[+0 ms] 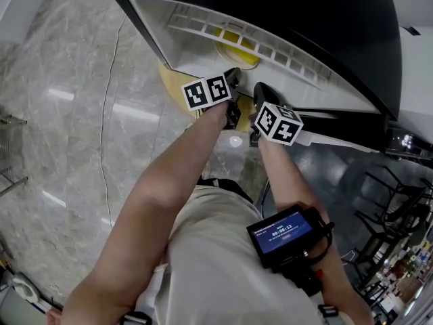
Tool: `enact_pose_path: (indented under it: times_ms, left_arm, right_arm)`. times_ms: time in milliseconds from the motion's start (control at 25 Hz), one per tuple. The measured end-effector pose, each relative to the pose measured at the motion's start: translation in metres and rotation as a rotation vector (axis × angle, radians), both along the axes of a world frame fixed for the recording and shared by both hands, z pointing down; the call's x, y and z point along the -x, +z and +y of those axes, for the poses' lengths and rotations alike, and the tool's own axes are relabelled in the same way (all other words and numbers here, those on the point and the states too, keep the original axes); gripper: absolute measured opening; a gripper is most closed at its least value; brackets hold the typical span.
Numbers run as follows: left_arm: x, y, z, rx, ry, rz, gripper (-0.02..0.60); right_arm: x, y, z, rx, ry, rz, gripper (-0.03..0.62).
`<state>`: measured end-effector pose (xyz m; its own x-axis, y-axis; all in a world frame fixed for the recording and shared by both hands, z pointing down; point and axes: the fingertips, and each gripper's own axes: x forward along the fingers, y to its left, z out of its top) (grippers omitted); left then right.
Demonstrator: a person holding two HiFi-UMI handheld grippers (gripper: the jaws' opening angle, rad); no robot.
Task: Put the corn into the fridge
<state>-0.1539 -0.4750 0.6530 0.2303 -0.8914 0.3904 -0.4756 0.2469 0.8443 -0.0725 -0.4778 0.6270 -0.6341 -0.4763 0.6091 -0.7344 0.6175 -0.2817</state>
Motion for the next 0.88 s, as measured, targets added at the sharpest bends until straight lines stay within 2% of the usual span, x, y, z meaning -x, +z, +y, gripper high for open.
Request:
enact_pose_path:
  times_ms: [80, 160, 680, 880]
  left_arm:
    - [0.003, -0.003, 0.003, -0.002, 0.007, -0.036, 0.043]
    - [0.004, -0.008, 0.007, -0.007, 0.026, -0.086, 0.008]
    - [0.01, -0.056, 0.057, -0.11, 0.224, -0.452, 0.008]
    - [0.011, -0.074, 0.083, -0.141, 0.261, -0.546, 0.008]
  right_arm:
    - [0.001, -0.002, 0.0, -0.001, -0.002, -0.007, 0.009]
    - [0.002, -0.005, 0.002, -0.003, -0.005, -0.017, 0.009]
    - [0.007, -0.033, 0.014, -0.029, -0.028, -0.087, 0.009]
    - [0.011, -0.054, 0.021, -0.055, -0.068, -0.14, 0.009]
